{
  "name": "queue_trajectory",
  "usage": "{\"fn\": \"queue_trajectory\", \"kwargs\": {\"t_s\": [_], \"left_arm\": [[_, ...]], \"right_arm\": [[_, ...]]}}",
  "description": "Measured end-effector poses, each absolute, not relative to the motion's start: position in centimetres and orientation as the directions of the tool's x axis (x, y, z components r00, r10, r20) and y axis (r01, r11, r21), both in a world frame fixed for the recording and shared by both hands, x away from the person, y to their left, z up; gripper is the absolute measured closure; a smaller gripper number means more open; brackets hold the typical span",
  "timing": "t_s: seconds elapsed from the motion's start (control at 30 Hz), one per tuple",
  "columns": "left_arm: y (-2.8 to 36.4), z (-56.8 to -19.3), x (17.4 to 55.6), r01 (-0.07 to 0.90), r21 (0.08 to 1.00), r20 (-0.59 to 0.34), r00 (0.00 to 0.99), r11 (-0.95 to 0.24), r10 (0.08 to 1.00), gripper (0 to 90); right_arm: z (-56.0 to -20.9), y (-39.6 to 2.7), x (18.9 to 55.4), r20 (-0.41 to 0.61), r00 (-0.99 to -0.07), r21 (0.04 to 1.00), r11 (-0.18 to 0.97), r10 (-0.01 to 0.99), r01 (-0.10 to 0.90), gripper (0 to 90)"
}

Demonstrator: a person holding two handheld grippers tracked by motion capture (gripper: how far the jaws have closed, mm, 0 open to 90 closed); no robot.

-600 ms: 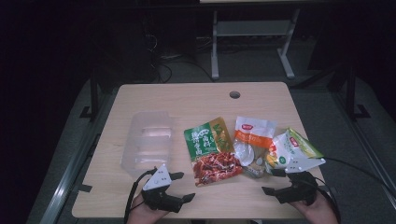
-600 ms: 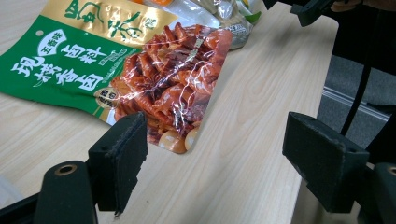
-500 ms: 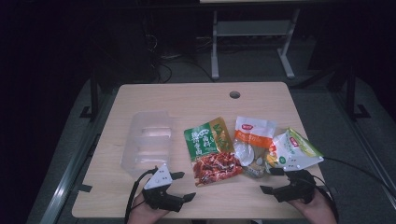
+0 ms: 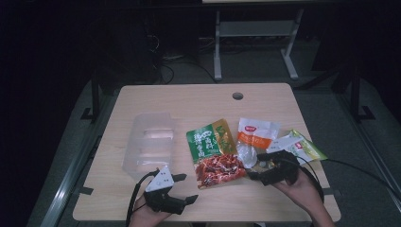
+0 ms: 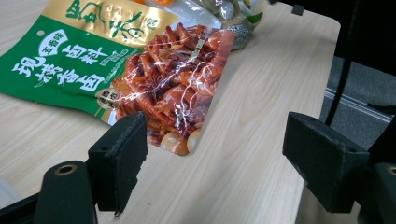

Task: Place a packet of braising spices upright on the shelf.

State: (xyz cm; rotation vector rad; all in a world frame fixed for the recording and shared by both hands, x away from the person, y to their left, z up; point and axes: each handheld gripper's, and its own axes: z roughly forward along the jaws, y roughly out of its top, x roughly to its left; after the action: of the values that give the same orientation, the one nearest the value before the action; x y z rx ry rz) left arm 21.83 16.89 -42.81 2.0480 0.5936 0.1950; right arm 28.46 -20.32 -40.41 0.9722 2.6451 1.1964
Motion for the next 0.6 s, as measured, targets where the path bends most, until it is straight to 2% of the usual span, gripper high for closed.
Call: {"fn": "queue_trajectory", "kwargs": {"t_s": [0.37, 0.6], "left_arm": [[16.8, -42.8, 22.0, 0.321, 0.844, -0.087, 0.872, -0.43, 0.481, 21.7], [16.8, -42.7, 21.9, 0.318, 0.846, -0.085, 0.873, -0.428, 0.481, 21.7]], "right_arm": [[-38.6, -15.6, 34.4, 0.179, -0.817, 0.65, 0.557, 0.549, 0.517, 18.6], [-38.3, -13.8, 38.2, 0.183, -0.799, 0.605, 0.575, 0.573, 0.551, 19.6]]}}
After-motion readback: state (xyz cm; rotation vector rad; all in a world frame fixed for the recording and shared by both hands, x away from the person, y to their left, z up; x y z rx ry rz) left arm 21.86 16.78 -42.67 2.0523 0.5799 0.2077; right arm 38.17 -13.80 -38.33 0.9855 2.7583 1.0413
